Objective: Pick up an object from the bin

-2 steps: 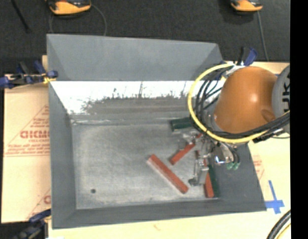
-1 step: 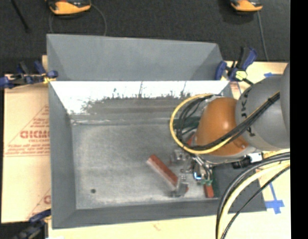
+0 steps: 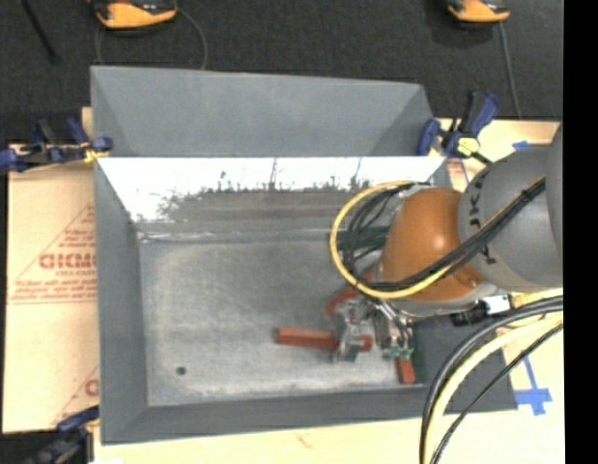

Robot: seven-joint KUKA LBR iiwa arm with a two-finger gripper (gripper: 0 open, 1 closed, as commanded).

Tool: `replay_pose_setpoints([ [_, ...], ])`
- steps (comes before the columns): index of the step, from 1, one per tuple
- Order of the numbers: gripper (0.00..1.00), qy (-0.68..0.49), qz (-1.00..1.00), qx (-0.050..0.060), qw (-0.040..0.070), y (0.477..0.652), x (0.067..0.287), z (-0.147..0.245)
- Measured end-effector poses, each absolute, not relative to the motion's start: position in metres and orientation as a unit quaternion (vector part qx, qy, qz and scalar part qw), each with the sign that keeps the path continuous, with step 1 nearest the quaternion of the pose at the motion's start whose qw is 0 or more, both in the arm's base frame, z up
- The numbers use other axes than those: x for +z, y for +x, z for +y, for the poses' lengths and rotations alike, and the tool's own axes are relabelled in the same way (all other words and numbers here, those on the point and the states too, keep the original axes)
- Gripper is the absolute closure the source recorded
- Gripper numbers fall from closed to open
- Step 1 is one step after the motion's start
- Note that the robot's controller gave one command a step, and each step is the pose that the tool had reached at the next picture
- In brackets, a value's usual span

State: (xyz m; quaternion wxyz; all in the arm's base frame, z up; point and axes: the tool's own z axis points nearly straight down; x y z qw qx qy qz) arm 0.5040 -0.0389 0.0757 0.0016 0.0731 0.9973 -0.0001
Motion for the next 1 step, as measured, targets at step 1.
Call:
replay_pose_setpoints([
  [1, 1.0, 0.04, 0.999, 0.0, 0.006, 0.5088, 0.21, -0.0141],
])
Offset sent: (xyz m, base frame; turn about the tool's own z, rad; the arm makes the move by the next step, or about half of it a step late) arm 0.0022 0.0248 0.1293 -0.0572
